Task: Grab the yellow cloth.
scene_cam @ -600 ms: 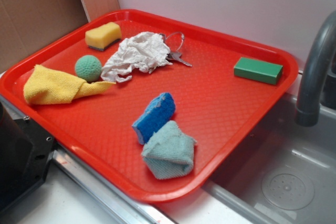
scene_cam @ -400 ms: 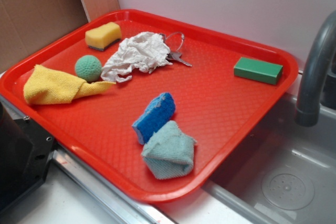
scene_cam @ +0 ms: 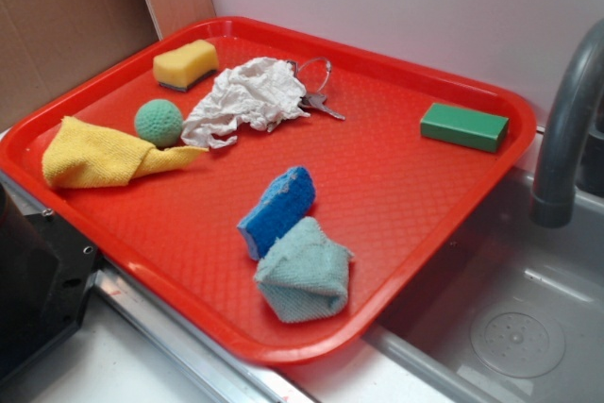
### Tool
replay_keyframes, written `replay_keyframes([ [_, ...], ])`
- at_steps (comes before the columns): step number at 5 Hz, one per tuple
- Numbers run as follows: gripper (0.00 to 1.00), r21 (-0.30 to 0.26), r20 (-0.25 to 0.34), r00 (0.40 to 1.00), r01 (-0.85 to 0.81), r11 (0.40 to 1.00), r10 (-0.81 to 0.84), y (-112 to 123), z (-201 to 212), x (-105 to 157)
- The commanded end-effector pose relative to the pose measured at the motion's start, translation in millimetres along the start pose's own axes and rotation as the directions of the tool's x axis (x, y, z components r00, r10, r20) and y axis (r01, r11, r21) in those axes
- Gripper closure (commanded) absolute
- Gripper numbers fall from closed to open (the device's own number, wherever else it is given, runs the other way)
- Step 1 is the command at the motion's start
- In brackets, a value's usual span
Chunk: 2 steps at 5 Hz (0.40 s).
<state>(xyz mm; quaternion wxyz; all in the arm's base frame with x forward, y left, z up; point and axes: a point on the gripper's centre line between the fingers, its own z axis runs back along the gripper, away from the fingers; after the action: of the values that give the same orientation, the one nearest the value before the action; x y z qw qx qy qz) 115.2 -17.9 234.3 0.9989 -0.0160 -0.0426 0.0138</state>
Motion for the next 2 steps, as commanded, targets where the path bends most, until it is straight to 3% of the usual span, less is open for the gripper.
replay_keyframes([
  [1, 0.0, 0.0, 0.012, 1.0, 0.0, 1.0, 0.0, 0, 3, 2],
  [2, 0.0, -0.049, 0.031, 0.996, 0.087, 0.995, -0.085, 39, -29, 3],
])
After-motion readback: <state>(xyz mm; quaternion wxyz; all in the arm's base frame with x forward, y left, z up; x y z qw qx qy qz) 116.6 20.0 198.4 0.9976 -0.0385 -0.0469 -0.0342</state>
